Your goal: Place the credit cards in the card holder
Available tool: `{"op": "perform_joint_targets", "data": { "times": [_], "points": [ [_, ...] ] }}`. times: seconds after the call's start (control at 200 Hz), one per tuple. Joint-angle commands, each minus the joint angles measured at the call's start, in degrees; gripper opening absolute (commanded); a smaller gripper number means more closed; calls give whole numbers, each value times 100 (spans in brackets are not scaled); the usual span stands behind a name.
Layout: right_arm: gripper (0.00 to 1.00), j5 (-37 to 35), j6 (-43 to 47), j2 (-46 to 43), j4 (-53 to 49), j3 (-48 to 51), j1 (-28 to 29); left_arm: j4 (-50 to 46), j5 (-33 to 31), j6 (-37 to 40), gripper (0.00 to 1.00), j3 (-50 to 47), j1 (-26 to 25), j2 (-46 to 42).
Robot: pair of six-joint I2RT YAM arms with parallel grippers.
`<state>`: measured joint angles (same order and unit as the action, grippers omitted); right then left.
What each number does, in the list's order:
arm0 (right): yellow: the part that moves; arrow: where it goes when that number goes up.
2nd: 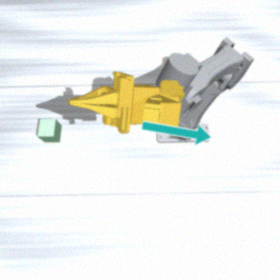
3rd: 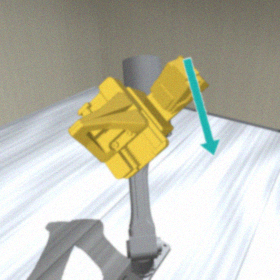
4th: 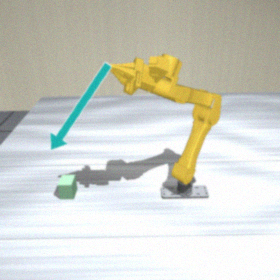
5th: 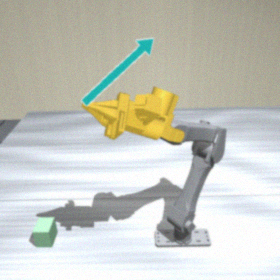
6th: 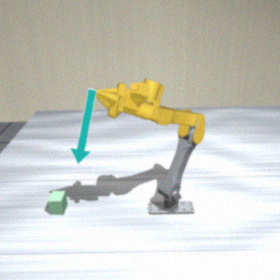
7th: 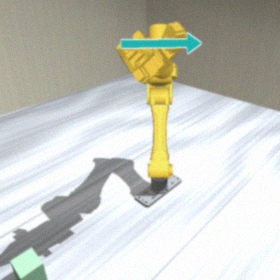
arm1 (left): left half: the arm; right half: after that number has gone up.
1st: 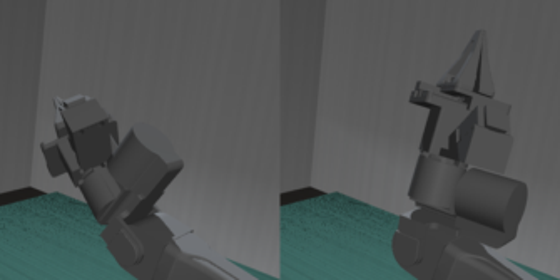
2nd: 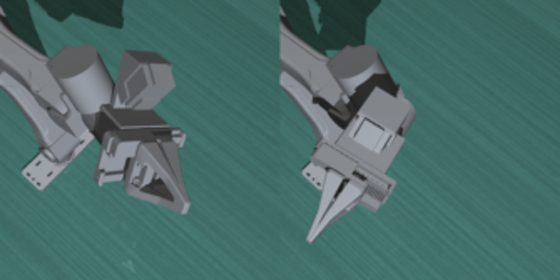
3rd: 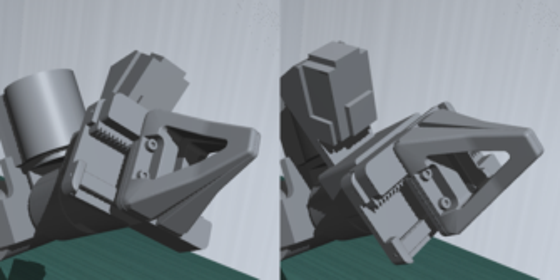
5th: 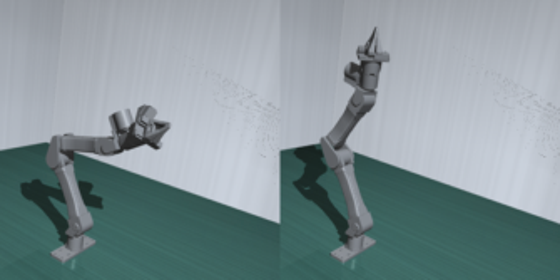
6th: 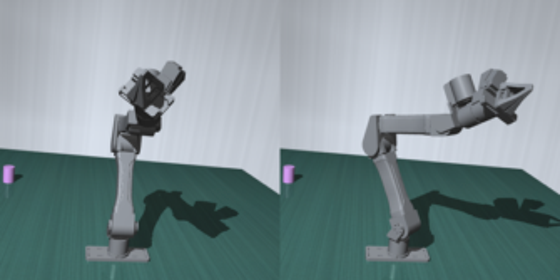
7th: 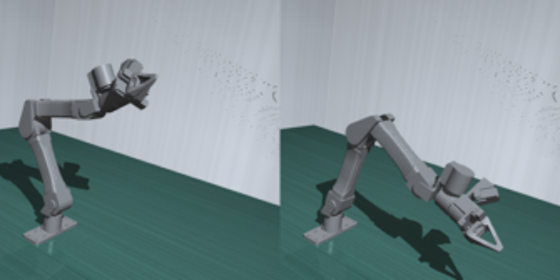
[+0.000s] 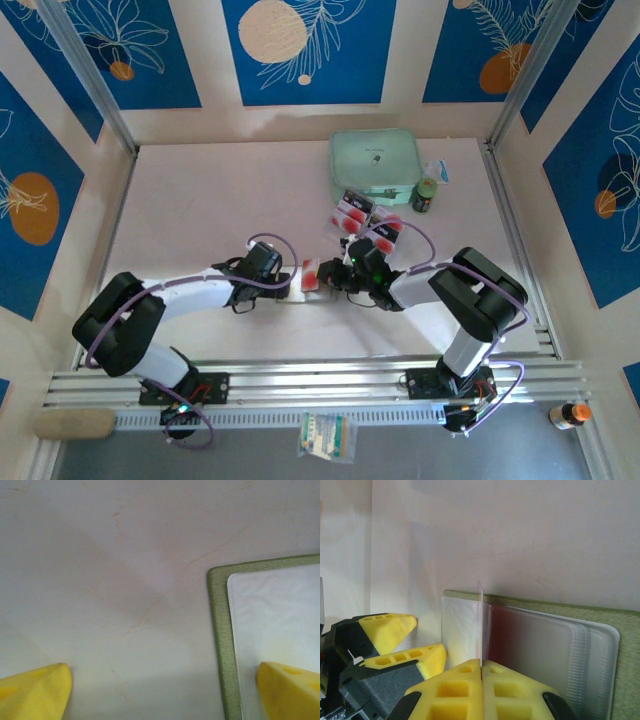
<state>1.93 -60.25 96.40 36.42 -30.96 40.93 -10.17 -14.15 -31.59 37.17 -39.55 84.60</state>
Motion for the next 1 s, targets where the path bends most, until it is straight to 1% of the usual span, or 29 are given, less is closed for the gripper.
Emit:
{"op": "perform_joint_targets", "data": {
  "times": [0.0,0.995],
  "points": [
    [0,125,-48,125,-82,-76,51,-152,-101,-53,94,-47,-34,21],
    [0,358,-318,240,-295,-130,157,-95,-123,-110,94,-118,-53,-1]
  ]
}}
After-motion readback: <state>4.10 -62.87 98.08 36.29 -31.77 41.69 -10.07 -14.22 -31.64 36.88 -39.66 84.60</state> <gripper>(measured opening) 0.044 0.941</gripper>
